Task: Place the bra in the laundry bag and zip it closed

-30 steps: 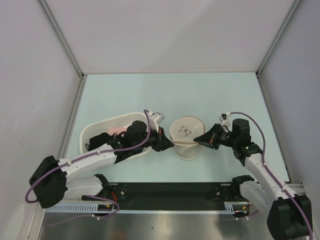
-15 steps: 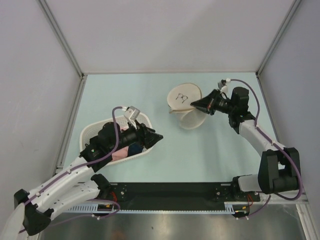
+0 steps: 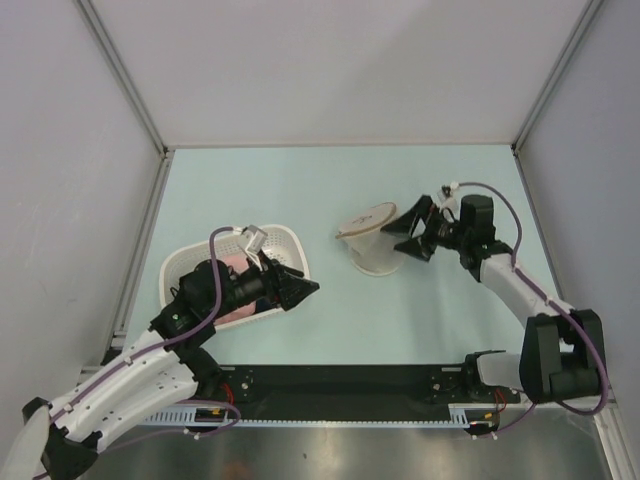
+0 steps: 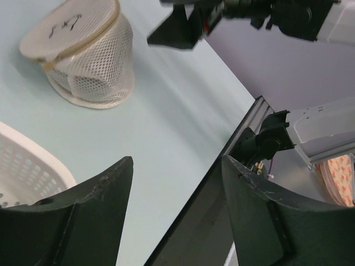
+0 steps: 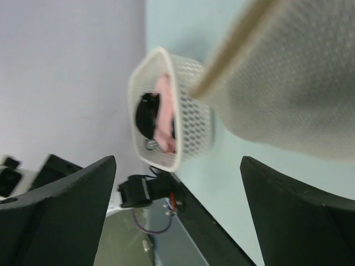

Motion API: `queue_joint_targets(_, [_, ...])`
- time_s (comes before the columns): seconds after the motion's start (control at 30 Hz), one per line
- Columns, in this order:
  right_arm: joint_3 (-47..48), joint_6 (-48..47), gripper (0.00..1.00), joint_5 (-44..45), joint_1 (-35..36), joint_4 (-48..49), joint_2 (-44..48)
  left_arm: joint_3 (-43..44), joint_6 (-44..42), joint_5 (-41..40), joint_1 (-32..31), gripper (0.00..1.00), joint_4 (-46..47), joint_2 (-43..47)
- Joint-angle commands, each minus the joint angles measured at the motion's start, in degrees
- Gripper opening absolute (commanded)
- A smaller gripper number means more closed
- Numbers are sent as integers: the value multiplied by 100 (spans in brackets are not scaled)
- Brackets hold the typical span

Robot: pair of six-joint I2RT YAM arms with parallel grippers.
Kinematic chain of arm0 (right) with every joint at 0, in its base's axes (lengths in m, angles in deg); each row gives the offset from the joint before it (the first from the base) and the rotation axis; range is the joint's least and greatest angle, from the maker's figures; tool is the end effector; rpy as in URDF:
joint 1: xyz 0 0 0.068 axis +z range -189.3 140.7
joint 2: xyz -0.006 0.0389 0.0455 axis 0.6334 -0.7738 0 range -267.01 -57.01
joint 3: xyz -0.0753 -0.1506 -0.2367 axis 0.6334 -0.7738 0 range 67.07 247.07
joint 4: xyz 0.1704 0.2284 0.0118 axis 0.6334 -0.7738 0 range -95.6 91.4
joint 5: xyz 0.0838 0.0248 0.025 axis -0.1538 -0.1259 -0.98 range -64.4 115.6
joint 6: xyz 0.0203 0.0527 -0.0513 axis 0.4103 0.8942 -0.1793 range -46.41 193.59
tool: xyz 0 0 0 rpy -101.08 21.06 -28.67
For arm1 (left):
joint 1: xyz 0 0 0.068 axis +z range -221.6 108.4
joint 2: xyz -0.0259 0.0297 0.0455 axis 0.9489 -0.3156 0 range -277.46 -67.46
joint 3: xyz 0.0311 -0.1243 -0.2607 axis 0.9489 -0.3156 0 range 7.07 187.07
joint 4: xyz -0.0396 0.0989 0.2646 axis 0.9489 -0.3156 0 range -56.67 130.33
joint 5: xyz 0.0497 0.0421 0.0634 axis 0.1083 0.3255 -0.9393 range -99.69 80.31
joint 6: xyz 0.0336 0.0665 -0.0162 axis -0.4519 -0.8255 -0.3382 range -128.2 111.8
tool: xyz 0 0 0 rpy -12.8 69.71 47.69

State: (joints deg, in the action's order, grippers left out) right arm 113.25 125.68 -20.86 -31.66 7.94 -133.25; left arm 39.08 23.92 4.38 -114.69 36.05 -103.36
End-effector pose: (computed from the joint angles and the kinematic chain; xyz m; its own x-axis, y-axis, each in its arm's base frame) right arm 0.3163 0.0897 0.2568 -0.8351 0.4364 -0.3350 -0.1488 0.4070 0.9012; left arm 0.1356 -0.1482 0.3010 -0.5336 -0.2071 -0.8200 0.6548 0.5124 -0.5555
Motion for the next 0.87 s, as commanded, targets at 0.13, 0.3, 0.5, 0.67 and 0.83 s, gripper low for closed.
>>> queue_joint_targets(0.13, [-1855, -1404, 100, 655, 27, -2367, 3056, -931, 882, 675, 46, 70, 1180, 495])
queue_joint_targets(0.3, [-2586, -1062, 100, 901, 45, -2861, 5204, -1828, 1481, 913, 46, 71, 2017, 1286])
queue_joint_targets(0.5, [-3640, 167, 100, 1033, 45, -2958, 7149, -3147, 2420, 1107, 38, 73, 2677, 2830])
queue_joint_targets(0.67, [-4361, 573, 100, 998, 62, -2520, 7291, -4184, 2931, 1195, 38, 73, 2458, 4247])
queue_joint_targets(0.83, [-5012, 862, 100, 885, 62, -1293, 7063, -4229, 2510, 1476, 20, 74, 2596, 3680])
